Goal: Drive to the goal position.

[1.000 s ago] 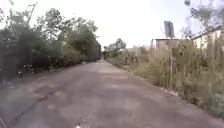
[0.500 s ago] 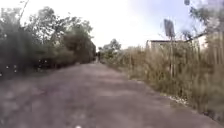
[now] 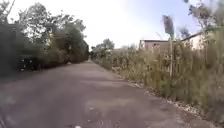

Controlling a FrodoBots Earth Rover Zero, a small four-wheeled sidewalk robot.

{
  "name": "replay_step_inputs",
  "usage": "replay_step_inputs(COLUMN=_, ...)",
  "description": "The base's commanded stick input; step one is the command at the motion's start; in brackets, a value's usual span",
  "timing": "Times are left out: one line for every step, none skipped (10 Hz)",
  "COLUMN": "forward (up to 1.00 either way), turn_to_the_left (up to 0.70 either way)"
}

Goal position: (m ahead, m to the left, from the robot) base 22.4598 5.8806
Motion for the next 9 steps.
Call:
replay_step_inputs(forward=1.0, turn_to_the_left=-0.03)
replay_step_inputs(forward=1.0, turn_to_the_left=-0.03)
replay_step_inputs(forward=1.0, turn_to_the_left=-0.03)
replay_step_inputs(forward=1.0, turn_to_the_left=-0.03)
replay_step_inputs(forward=1.0, turn_to_the_left=-0.03)
replay_step_inputs(forward=1.0, turn_to_the_left=-0.03)
replay_step_inputs(forward=1.0, turn_to_the_left=-0.02)
replay_step_inputs(forward=1.0, turn_to_the_left=-0.01)
replay_step_inputs(forward=1.0, turn_to_the_left=-0.01)
